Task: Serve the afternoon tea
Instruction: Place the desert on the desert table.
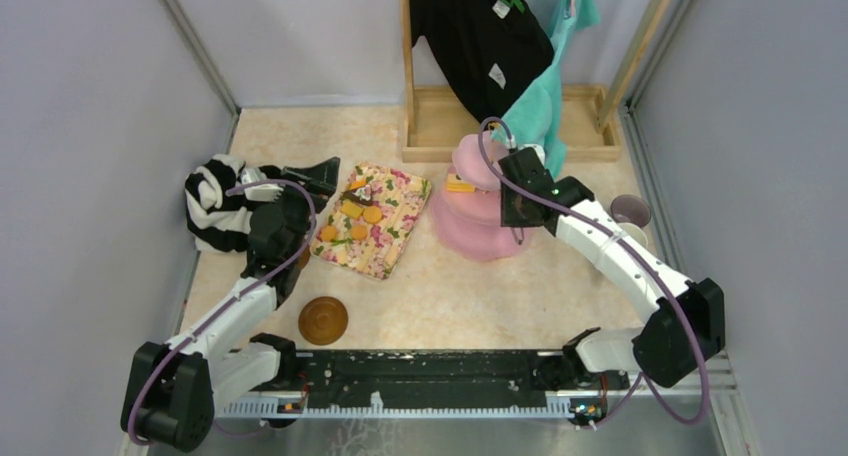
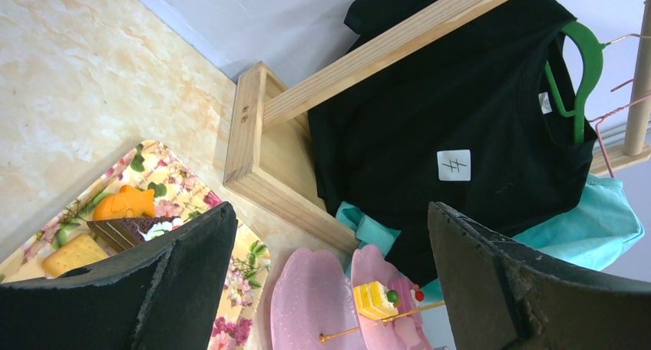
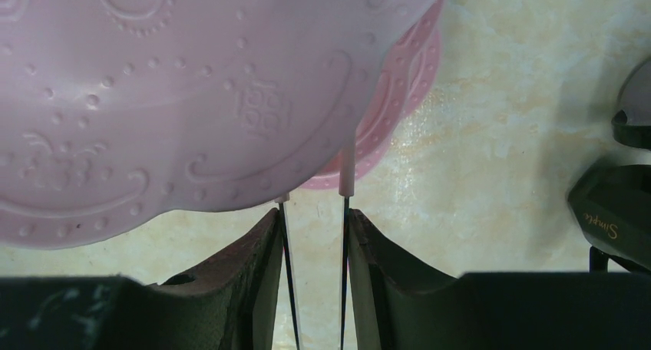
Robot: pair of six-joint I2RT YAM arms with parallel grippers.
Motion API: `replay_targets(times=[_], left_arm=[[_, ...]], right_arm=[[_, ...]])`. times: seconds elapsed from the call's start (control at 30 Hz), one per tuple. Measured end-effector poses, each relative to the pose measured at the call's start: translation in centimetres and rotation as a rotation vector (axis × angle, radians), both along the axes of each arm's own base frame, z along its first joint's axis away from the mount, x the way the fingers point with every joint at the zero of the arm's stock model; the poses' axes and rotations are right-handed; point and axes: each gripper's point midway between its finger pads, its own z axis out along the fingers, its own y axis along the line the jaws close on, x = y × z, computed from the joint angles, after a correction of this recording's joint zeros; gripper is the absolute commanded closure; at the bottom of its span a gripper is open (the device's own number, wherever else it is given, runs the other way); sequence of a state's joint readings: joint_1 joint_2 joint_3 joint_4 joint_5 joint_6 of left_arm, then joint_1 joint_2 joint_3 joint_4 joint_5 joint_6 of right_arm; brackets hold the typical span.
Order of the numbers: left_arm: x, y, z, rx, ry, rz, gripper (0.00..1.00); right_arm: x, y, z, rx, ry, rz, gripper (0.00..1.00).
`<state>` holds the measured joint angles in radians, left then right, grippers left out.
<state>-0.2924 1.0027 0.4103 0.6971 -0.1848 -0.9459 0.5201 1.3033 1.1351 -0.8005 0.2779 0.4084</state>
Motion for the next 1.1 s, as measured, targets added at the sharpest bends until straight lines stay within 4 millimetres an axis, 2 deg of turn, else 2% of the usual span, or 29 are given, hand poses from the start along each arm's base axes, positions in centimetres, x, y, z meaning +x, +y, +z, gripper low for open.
replay_targets(times=[1.1], left_arm=[[-0.09,0.0,-0.21,-0.003,0.004,-0.002,0.01]], right_arm=[[-0.86,-0.24,0.77,0.029,-0.015,-0.006,0.64]])
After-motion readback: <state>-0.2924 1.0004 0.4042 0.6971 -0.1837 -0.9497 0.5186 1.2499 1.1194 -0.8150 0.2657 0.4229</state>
